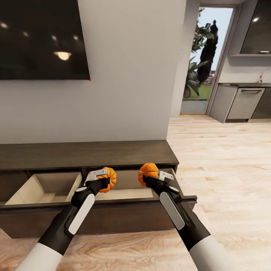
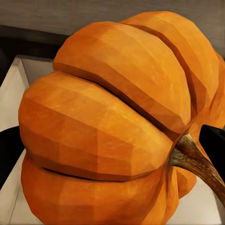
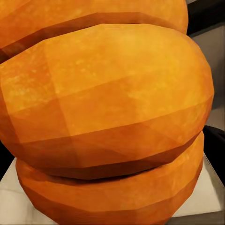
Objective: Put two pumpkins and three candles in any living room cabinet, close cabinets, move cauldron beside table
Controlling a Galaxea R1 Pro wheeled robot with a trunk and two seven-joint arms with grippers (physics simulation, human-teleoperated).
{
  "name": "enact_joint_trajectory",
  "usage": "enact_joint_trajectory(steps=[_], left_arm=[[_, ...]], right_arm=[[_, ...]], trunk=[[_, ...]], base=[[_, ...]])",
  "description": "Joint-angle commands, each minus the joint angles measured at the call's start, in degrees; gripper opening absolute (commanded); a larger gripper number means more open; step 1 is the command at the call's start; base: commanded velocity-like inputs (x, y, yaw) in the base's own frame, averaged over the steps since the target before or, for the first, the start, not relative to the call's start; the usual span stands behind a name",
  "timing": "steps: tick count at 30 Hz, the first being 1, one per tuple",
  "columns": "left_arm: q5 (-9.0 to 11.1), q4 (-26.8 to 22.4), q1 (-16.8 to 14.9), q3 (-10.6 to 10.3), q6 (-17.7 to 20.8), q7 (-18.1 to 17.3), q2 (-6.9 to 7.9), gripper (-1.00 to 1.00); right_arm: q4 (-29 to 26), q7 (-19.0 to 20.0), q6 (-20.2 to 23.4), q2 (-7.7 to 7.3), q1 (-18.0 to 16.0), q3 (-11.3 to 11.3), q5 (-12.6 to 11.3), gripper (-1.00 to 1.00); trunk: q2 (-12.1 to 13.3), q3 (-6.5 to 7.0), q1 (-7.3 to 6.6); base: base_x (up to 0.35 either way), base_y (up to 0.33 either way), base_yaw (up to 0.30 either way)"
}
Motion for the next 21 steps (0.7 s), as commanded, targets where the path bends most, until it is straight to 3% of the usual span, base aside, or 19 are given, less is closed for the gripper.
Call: enact_joint_trajectory(steps=[1,12,21], left_arm=[[0.48,-0.05,-0.05,-0.17,-0.09,0.58,-0.02,-1.0],[0.01,1.19,-0.06,-0.15,-1.17,-0.01,-0.54,-1.0],[0.0,1.55,-0.06,-0.48,-0.43,-0.1,-1.3,-1.0]], right_arm=[[0.19,-0.48,-0.32,-0.01,-0.05,0.13,-0.52,-1.0],[6.4,-0.38,-1.87,0.23,-0.41,1.89,-0.57,-1.0],[7.1,0.03,-1.19,0.5,-0.56,1.94,-1.0,-1.0]], trunk=[[-0.03,-0.06,-0.01],[-0.03,-0.06,-0.01],[-0.03,-0.06,-0.01]], base=[[0.0,0.0,0.0],[0.0,0.0,0.0],[0.0,0.0,0.0]])
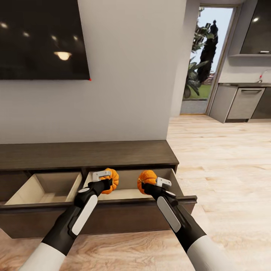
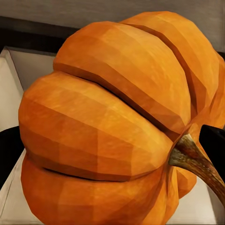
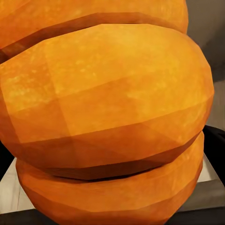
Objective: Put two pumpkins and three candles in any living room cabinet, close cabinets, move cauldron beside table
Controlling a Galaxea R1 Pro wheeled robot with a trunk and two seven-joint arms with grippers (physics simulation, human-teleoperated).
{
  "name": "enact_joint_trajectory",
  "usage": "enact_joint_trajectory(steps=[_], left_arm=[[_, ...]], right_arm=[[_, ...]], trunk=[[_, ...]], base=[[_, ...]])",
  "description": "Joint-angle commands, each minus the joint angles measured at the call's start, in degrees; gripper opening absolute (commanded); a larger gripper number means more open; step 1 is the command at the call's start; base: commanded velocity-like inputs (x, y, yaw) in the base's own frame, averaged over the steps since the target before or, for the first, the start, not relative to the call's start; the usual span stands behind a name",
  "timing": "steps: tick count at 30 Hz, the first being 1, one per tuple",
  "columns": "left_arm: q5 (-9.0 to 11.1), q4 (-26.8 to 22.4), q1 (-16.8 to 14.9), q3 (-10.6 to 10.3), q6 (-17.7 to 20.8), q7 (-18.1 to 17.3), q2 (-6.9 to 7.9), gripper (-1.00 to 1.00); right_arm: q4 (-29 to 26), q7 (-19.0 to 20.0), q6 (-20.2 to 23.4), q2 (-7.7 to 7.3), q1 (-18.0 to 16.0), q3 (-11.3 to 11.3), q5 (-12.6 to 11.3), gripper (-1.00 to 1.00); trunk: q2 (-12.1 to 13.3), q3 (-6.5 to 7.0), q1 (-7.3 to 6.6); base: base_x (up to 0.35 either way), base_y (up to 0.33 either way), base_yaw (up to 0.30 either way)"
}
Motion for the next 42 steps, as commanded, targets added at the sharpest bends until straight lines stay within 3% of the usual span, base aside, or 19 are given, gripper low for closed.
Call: enact_joint_trajectory(steps=[1,24,32,36,42], left_arm=[[0.51,-0.08,-0.05,-0.21,0.14,0.6,0.03,-1.0],[0.51,-0.34,-0.05,-1.06,0.41,0.57,-0.03,-1.0],[0.51,-0.64,-0.05,-2.22,0.45,0.6,-0.08,-1.0],[0.51,-0.8,-0.07,-2.33,1.62,0.52,-0.12,-1.0],[0.63,-0.86,-1.02,-2.21,5.47,0.59,-0.17,-1.0]], right_arm=[[-0.07,-0.46,0.11,-0.04,-0.05,0.1,-0.49,-1.0],[-0.01,-0.49,0.35,-0.09,-0.06,-0.09,-0.68,-1.0],[0.02,-0.51,2.39,-0.09,-0.06,-0.11,-0.68,-1.0],[0.01,-0.59,2.66,-0.09,-0.11,-0.16,-0.68,-1.0],[0.05,-0.76,3.41,-0.09,-0.14,-0.21,-0.68,-1.0]], trunk=[[-0.03,-0.06,-0.01],[-0.03,-0.06,-0.01],[-0.03,-0.06,-0.01],[-0.03,-0.06,-0.01],[-0.11,-1.39,0.14]], base=[[0.0,0.0,0.0],[0.111,0.0,0.0],[0.048,0.0,0.0],[0.005,0.0,0.0],[0.001,0.0,0.0]])
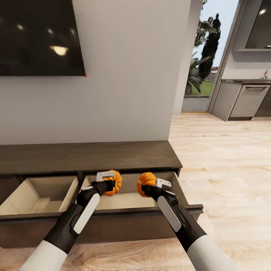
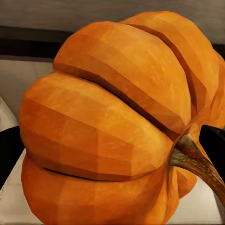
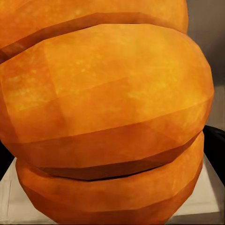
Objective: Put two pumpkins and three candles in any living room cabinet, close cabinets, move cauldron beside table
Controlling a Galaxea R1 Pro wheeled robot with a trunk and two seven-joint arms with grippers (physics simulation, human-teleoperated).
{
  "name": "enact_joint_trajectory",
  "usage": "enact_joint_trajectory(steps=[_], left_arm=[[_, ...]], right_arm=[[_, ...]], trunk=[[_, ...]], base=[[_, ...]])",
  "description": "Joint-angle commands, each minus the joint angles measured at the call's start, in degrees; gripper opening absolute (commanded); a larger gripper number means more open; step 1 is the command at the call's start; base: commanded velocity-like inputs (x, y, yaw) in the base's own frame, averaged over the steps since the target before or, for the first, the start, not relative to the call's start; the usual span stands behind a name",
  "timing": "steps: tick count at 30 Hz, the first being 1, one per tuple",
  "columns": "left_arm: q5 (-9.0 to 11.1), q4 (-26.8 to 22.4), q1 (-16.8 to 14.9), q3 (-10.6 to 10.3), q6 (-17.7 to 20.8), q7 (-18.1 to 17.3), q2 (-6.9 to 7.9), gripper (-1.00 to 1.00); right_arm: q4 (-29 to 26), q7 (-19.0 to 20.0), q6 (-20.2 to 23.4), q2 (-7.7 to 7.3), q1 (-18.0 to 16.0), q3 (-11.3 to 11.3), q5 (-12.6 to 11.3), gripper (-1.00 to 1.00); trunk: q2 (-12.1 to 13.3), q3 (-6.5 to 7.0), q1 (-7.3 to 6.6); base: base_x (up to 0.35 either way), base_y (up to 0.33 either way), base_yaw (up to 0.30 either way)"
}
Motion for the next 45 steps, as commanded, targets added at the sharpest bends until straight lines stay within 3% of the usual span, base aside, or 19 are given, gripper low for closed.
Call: enact_joint_trajectory(steps=[1,4,14,20,24,32,34,37,40,45], left_arm=[[0.58,0.02,-0.33,-0.14,0.66,0.57,0.07,-1.0],[0.65,0.12,-0.78,-0.1,1.9,0.54,0.09,-1.0],[0.71,-0.08,-1.18,-0.09,3.58,0.73,0.11,-1.0],[0.8,-0.23,-1.2,-0.08,5.73,0.86,0.05,-1.0],[1.15,-0.17,-1.91,-0.05,7.79,0.84,0.07,-1.0],[1.28,-0.13,-2.64,0.04,9.25,0.8,0.11,-1.0],[1.25,-0.15,-2.67,0.03,9.32,0.8,0.11,-1.0],[1.23,-0.16,-2.68,0.03,9.39,0.83,0.11,-1.0],[1.15,-0.18,-2.69,0.01,9.75,0.87,0.11,-1.0],[1.14,-0.3,-2.69,0.06,10.97,0.88,0.11,-1.0]], right_arm=[[-0.12,-0.55,0.78,-0.01,-0.09,0.07,-0.42,-1.0],[-0.16,-0.65,2.08,-0.01,-0.13,0.01,-0.45,-1.0],[-0.19,-1.03,3.81,-0.01,-0.6,-0.1,-0.37,-1.0],[-0.19,-1.35,6.04,-0.01,-1.11,-0.21,-0.41,-1.0],[-0.22,-4.93,7.6,0.08,-1.97,-0.28,-0.63,-1.0],[-0.93,-6.59,11.04,0.24,-2.44,-0.3,-0.81,-1.0],[-1.54,-6.76,11.55,0.24,-2.61,-0.3,-1.2,-1.0],[-2.17,-8.25,15.67,0.24,-4.16,-0.83,-3.59,-1.0],[-3.01,-13.64,18.53,0.29,-5.09,-1.82,-5.78,-1.0],[-3.98,-15.87,19.32,0.31,-5.35,-2.12,-6.44,-1.0]], trunk=[[-0.05,-0.28,0.01],[-0.09,-0.95,0.08],[-0.09,-0.95,0.08],[-0.17,-2.28,0.24],[-0.22,-3.16,0.34],[-0.33,-4.93,0.55],[-0.34,-5.16,0.57],[-0.34,-5.16,0.57],[-0.34,-5.16,0.57],[-0.34,-5.16,0.57]], base=[[0.0,0.0,0.0],[0.0,0.0,0.0],[0.0,0.0,0.0],[0.0,0.0,0.0],[0.0,0.0,0.0],[0.0,0.0,0.0],[0.0,0.0,0.0],[0.0,0.0,0.0],[0.0,0.0,0.0],[0.0,0.0,0.0]])
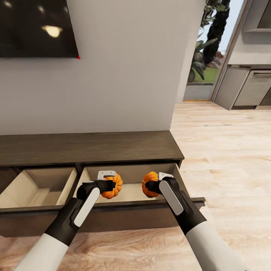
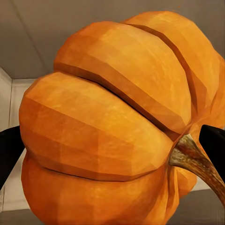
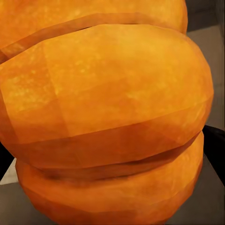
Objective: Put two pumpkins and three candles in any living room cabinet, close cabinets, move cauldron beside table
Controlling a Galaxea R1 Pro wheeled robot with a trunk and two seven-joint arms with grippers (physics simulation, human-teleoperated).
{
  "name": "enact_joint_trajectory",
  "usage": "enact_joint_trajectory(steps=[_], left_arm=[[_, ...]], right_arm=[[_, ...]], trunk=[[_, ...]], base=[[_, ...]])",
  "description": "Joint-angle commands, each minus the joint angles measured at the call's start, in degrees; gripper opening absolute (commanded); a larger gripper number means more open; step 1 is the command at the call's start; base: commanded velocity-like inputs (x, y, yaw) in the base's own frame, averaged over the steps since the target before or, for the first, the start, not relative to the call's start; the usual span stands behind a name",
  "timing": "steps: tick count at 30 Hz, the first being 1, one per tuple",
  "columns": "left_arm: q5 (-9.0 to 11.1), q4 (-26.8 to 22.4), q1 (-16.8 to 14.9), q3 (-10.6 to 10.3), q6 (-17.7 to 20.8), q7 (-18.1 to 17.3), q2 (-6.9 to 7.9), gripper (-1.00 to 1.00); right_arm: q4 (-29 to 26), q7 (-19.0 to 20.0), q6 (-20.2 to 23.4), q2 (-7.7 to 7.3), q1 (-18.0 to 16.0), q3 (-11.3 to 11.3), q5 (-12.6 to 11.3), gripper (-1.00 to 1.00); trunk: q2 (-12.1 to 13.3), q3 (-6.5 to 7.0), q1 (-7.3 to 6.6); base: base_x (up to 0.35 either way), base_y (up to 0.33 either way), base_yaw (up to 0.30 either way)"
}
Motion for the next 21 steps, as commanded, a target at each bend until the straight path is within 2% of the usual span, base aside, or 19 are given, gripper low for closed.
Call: enact_joint_trajectory(steps=[1,11,17,21], left_arm=[[0.58,-0.08,-0.05,-0.15,0.21,0.58,0.06,-1.0],[0.57,-0.18,-0.09,-0.12,1.56,0.58,-0.02,-1.0],[0.57,-0.2,-0.06,-0.11,1.73,0.44,-0.03,-1.0],[0.48,-0.18,-0.11,-0.17,1.75,0.48,-0.03,-1.0]], right_arm=[[-0.15,-0.83,0.1,0.0,-0.07,0.06,-0.68,-1.0],[-0.28,-1.31,-0.1,0.02,-0.11,0.1,-0.82,-1.0],[0.46,-1.52,-5.62,0.79,-0.11,0.36,-0.23,-1.0],[0.81,-1.59,-6.76,1.01,-0.11,0.47,-0.04,-1.0]], trunk=[[-0.02,-0.05,-0.01],[-0.02,-0.05,-0.01],[-0.02,-0.05,-0.01],[-0.02,-0.05,-0.01]], base=[[0.0,0.0,0.0],[0.0,0.0,0.0],[0.009,0.001,0.0],[0.151,0.031,0.0]])
